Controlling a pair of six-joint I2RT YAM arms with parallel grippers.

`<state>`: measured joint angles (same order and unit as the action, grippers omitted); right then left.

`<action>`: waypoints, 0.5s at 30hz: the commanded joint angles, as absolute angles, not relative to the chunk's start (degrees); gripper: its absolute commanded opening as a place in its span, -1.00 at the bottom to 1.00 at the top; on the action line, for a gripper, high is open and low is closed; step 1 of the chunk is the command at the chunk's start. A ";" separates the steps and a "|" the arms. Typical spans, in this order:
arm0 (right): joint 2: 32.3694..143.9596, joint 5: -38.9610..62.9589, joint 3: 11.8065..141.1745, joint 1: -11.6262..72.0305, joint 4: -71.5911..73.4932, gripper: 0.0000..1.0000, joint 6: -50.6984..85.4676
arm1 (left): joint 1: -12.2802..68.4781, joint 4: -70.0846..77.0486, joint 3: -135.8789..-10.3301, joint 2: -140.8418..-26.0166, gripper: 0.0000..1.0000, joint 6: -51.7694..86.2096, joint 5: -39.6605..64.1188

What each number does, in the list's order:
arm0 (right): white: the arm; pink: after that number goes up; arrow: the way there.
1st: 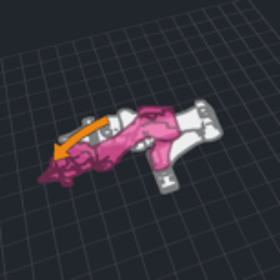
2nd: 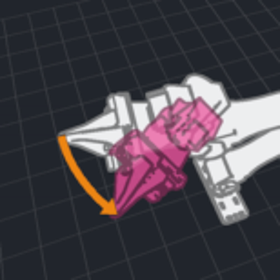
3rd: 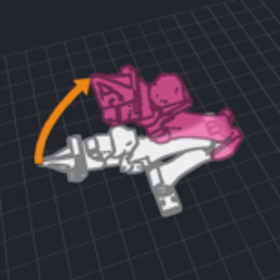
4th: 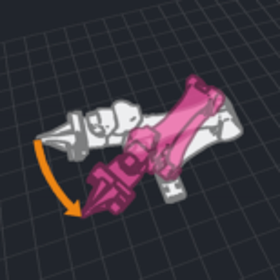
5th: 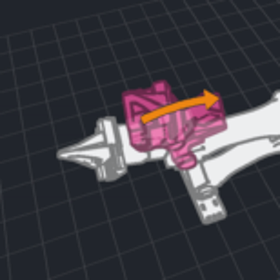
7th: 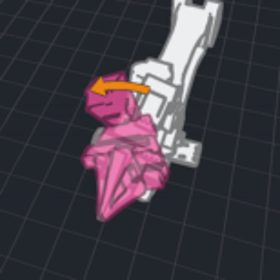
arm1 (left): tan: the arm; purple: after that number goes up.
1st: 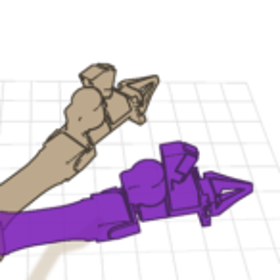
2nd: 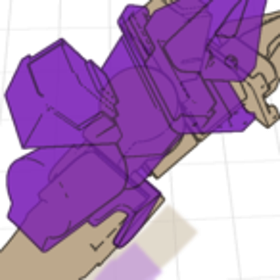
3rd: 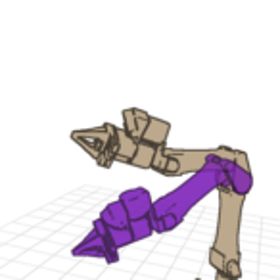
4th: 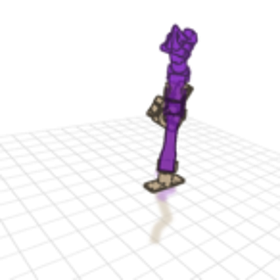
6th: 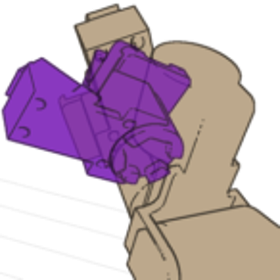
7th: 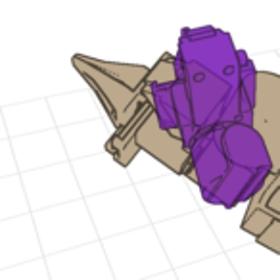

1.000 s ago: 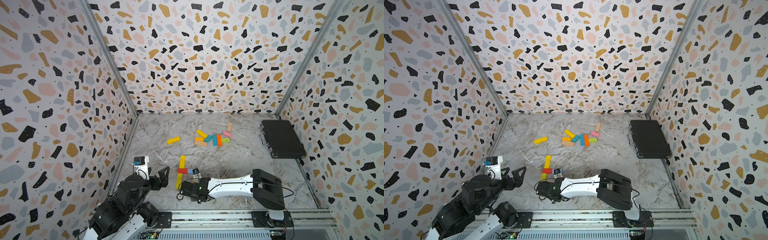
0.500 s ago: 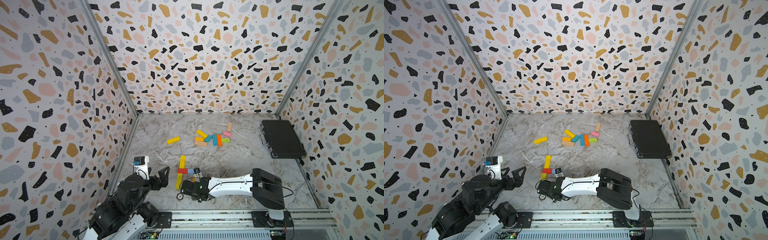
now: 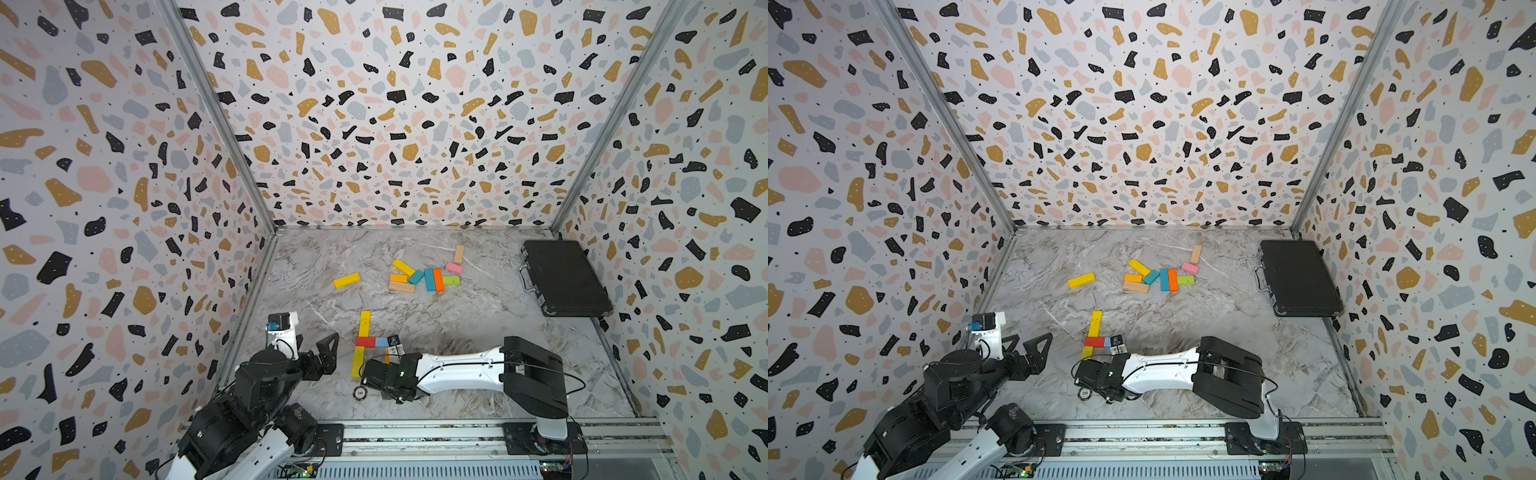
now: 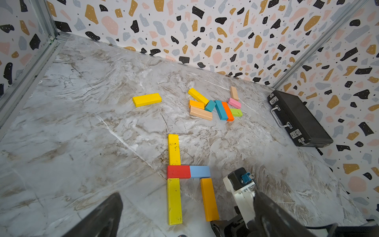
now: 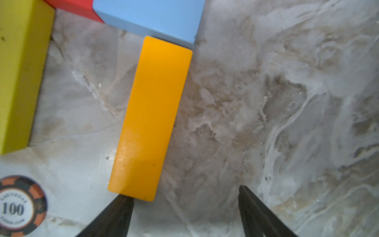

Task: Assemble the letter h with building blocks
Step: Assemble the building block at the center of the board.

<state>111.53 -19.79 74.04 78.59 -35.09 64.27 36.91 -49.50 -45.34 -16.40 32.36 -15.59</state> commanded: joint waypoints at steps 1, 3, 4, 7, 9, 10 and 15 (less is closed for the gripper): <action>107.76 -20.79 72.63 78.68 -35.13 0.67 63.53 | 36.65 -49.11 -45.95 -16.79 0.98 31.71 -16.30; 105.24 -22.76 71.81 79.00 -34.80 0.68 62.58 | 36.65 -49.13 -45.96 -16.88 0.98 31.71 -16.34; 103.59 -23.71 71.04 79.16 -33.91 0.69 61.70 | 36.65 -49.13 -45.82 -16.96 0.98 31.66 -16.21; 98.99 -25.21 68.58 79.28 -31.88 0.69 59.66 | 36.65 -49.04 -45.87 -17.65 0.98 31.70 -15.83; 95.83 -26.20 66.77 79.23 -31.26 0.68 58.46 | 36.65 -48.91 -45.87 -18.32 0.97 31.49 -15.11; 93.98 -26.57 65.58 79.19 -30.59 0.68 57.03 | 36.65 -48.66 -45.81 -18.68 0.98 31.38 -14.57; 84.49 -26.16 59.89 76.57 -29.83 0.71 52.44 | 36.65 -47.05 -45.74 -21.85 0.98 31.71 -11.66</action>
<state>88.82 -24.73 62.46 78.19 -30.02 56.60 36.91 -49.30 -45.36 -20.10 32.21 -13.93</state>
